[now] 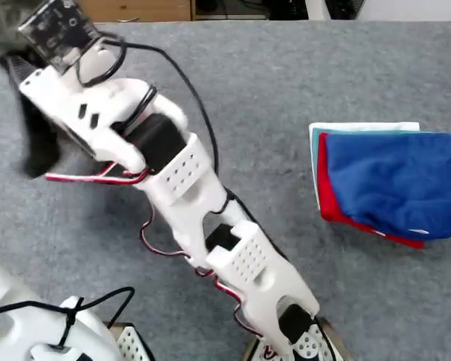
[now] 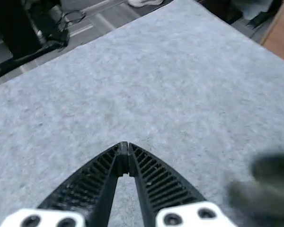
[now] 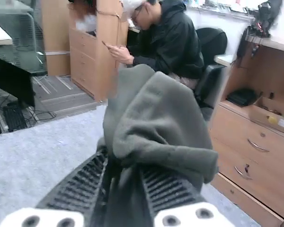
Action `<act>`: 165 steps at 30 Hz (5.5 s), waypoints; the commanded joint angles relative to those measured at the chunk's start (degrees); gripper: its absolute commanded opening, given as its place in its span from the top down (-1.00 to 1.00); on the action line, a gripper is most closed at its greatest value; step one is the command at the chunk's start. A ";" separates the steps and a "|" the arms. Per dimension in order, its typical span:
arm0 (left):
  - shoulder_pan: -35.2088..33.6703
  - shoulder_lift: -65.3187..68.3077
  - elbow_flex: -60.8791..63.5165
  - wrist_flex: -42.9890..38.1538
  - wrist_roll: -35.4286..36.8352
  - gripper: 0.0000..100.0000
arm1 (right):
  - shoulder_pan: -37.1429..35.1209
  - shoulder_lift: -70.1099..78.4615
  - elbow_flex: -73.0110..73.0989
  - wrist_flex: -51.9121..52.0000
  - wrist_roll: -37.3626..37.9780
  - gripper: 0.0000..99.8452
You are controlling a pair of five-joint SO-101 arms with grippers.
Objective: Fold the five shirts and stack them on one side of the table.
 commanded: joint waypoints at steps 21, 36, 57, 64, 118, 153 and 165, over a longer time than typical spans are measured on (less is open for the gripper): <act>18.29 1.54 12.48 -1.32 0.35 0.96 | 15.60 -5.49 20.09 40.70 12.84 0.99; 14.68 50.15 -17.32 6.95 8.18 0.62 | 19.03 -34.59 81.19 32.62 11.16 0.99; 22.42 76.79 -62.59 11.78 29.36 0.60 | 20.00 -51.82 106.86 26.64 17.23 0.61; 24.26 89.54 -69.71 11.78 29.36 0.60 | 24.57 -54.02 102.73 36.66 22.51 0.61; 6.07 34.24 -8.53 28.22 -14.51 0.96 | 18.24 -18.24 54.11 21.36 5.36 0.61; -4.66 34.68 -6.77 23.30 -21.98 0.96 | 7.78 22.99 14.20 40.26 -5.27 1.00; 16.44 34.59 -11.87 13.98 -4.92 0.96 | 23.43 6.29 -3.30 40.26 -7.12 1.00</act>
